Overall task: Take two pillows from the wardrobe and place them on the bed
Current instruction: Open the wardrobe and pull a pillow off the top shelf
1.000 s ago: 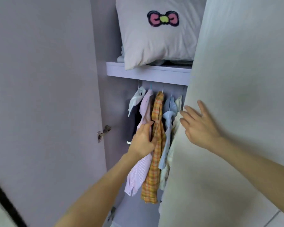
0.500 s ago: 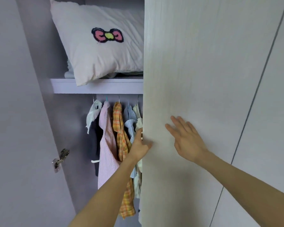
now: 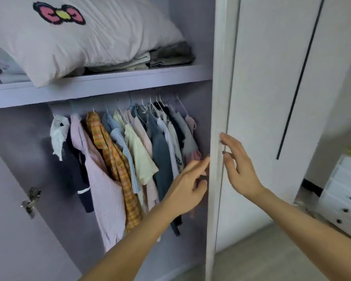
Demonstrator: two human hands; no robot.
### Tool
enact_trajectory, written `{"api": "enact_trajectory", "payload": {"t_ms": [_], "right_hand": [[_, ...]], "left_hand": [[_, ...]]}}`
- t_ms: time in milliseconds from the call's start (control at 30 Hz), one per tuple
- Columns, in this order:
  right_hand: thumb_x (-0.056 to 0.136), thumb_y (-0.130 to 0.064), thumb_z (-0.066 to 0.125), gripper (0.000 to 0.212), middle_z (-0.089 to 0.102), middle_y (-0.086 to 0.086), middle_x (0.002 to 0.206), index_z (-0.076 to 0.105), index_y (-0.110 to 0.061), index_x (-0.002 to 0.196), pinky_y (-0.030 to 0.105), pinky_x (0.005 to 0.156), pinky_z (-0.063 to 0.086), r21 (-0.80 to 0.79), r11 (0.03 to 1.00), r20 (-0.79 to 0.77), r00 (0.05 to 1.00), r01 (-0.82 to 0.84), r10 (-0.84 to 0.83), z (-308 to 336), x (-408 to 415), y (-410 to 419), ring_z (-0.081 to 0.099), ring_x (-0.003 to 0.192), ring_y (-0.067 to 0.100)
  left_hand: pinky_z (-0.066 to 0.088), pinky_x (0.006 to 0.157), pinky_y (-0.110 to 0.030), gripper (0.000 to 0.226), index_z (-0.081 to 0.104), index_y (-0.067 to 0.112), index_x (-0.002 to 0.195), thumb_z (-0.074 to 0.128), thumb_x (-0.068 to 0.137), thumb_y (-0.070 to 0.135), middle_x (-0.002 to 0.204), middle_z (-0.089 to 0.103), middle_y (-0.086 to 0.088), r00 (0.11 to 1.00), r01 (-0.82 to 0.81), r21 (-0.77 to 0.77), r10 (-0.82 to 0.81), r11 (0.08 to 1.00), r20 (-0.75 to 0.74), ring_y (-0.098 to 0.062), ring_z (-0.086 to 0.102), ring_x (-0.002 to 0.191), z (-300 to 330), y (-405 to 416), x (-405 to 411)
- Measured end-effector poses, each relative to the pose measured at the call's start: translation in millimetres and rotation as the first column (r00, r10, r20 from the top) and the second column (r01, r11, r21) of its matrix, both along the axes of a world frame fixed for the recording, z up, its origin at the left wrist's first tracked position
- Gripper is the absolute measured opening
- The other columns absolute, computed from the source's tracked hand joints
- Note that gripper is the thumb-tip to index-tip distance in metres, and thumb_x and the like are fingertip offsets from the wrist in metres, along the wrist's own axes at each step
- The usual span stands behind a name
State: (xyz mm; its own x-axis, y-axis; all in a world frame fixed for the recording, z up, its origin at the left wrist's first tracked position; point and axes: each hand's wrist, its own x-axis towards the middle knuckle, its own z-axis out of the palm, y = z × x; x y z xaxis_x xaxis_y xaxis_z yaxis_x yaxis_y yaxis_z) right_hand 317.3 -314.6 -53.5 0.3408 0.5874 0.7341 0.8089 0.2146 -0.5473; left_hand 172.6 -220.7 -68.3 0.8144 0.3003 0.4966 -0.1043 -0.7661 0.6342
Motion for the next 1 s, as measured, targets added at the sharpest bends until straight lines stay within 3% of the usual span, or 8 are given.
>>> {"api": "enact_trajectory", "payload": {"t_ms": [167, 300, 400, 500, 667, 833, 900, 1000], "right_hand": [[0.093, -0.034, 0.025, 0.044, 0.054, -0.006, 0.126, 0.045, -0.019, 0.129, 0.026, 0.091, 0.046, 0.004, 0.984, -0.020, 0.984, 0.178, -0.178, 3, 17, -69, 0.052, 0.109, -0.002], [0.094, -0.025, 0.028, 0.038, 0.060, -0.013, 0.106, 0.044, -0.027, 0.128, 0.009, 0.080, 0.042, 0.063, 0.946, -0.075, 0.946, 0.319, -0.314, 12, 31, -104, 0.055, 0.087, -0.006], [0.095, -0.017, 0.031, 0.027, 0.055, 0.001, 0.067, 0.047, -0.012, 0.117, 0.033, 0.057, 0.042, 0.064, 0.874, -0.136, 0.871, 0.483, -0.471, 15, 44, -121, 0.046, 0.053, 0.015], [0.095, -0.010, 0.035, 0.008, 0.043, -0.007, 0.056, 0.042, -0.014, 0.096, 0.032, 0.050, 0.033, 0.060, 0.800, -0.167, 0.796, 0.597, -0.582, 20, 63, -135, 0.040, 0.045, 0.011], [0.091, -0.004, 0.033, 0.031, 0.061, 0.007, 0.090, 0.041, -0.004, 0.121, 0.035, 0.067, 0.043, 0.034, 0.711, -0.235, 0.697, 0.702, -0.677, 22, 89, -147, 0.055, 0.071, 0.024], [0.088, -0.002, 0.038, 0.060, 0.042, 0.014, 0.132, 0.017, -0.012, 0.144, 0.028, 0.077, 0.038, -0.009, 0.658, -0.275, 0.631, 0.753, -0.725, 25, 94, -144, 0.049, 0.093, 0.020], [0.087, 0.002, 0.040, 0.064, 0.029, 0.018, 0.144, 0.012, -0.006, 0.144, 0.027, 0.092, 0.034, 0.011, 0.596, -0.206, 0.585, 0.803, -0.784, 29, 88, -141, 0.039, 0.120, 0.023], [0.081, 0.010, 0.046, 0.065, 0.020, 0.029, 0.148, 0.022, 0.001, 0.141, 0.047, 0.112, 0.018, 0.134, 0.516, 0.014, 0.519, 0.846, -0.855, 39, 71, -130, 0.019, 0.139, 0.037]], "left_hand": [[0.020, 0.097, -0.012, 0.082, -0.006, 0.069, 0.126, 0.049, 0.089, 0.020, 0.150, -0.001, 0.026, 0.965, 0.201, 0.078, -0.184, 0.976, -0.185, 0.010, 0.004, 0.133, 1, -33, 45], [0.025, 0.097, -0.021, 0.084, -0.005, 0.073, 0.122, 0.051, 0.088, 0.019, 0.151, -0.011, 0.027, 0.958, 0.231, 0.101, -0.208, 0.968, -0.197, 0.005, 0.007, 0.132, 20, -56, 94], [0.026, 0.108, -0.033, 0.085, -0.005, 0.064, 0.130, 0.051, 0.086, 0.019, 0.152, -0.014, 0.024, 0.944, 0.271, 0.204, -0.218, 0.941, -0.247, -0.006, -0.001, 0.142, 29, -69, 126], [0.028, 0.111, -0.043, 0.084, -0.007, 0.057, 0.135, 0.050, 0.085, 0.021, 0.152, -0.017, 0.023, 0.930, 0.297, 0.300, -0.204, 0.906, -0.305, -0.011, -0.007, 0.143, 39, -85, 154], [0.028, 0.109, -0.047, 0.081, -0.003, 0.044, 0.141, 0.050, 0.086, 0.020, 0.153, -0.019, 0.018, 0.912, 0.334, 0.363, -0.201, 0.870, -0.358, -0.020, -0.007, 0.144, 46, -103, 187], [0.024, 0.111, -0.045, 0.070, 0.010, 0.034, 0.145, 0.049, 0.088, 0.020, 0.156, -0.009, 0.013, 0.919, 0.339, 0.374, -0.219, 0.863, -0.326, -0.021, -0.005, 0.144, 53, -103, 204], [0.022, 0.113, -0.045, 0.063, 0.019, 0.029, 0.144, 0.048, 0.089, 0.019, 0.157, -0.003, 0.008, 0.934, 0.315, 0.384, -0.211, 0.868, -0.289, -0.021, -0.004, 0.144, 55, -98, 205], [0.020, 0.114, -0.042, 0.053, 0.031, 0.024, 0.140, 0.048, 0.089, 0.019, 0.157, 0.007, 0.000, 0.964, 0.236, 0.386, -0.165, 0.892, -0.208, -0.021, 0.001, 0.144, 64, -80, 197]]}}
